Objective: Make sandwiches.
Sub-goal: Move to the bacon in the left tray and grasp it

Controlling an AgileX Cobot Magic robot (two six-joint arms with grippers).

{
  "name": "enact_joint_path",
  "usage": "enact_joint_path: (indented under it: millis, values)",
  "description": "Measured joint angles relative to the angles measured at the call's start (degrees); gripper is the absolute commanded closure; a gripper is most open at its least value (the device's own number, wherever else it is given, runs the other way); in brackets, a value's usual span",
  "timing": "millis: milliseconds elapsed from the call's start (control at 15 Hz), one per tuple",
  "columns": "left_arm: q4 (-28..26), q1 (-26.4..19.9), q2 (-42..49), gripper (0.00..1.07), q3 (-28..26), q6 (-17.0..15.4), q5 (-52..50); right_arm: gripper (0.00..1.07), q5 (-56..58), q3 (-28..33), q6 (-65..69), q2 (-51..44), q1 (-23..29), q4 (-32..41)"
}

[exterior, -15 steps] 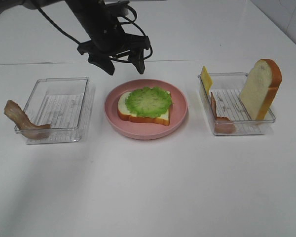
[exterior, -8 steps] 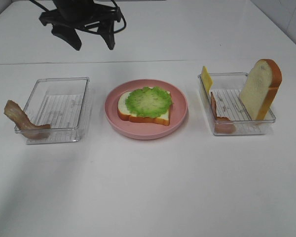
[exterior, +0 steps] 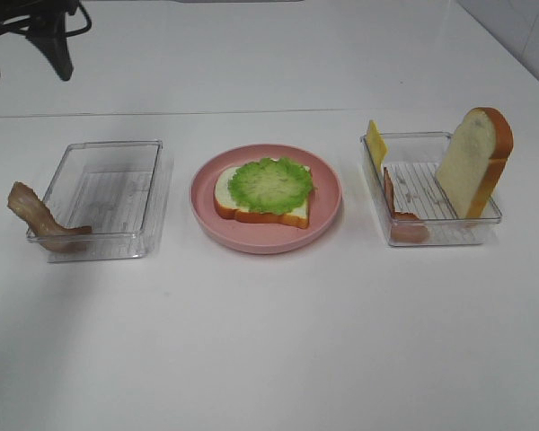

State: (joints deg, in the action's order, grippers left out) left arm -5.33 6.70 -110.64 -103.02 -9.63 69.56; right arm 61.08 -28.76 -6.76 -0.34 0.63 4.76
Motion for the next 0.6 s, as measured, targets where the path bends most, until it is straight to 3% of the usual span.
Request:
enact_joint_path:
  millis: [400,600]
  values:
    - [2.29,-2.35,1.49,0.30,14.32,0.00,0.11,0.31,0.00,0.00,0.00,0.00,0.00,0.00]
    - [1.95,-2.35,-0.52,0.30,17.59,0.00,-4.07,0.31,0.00,0.00,0.00,0.00,0.00,0.00]
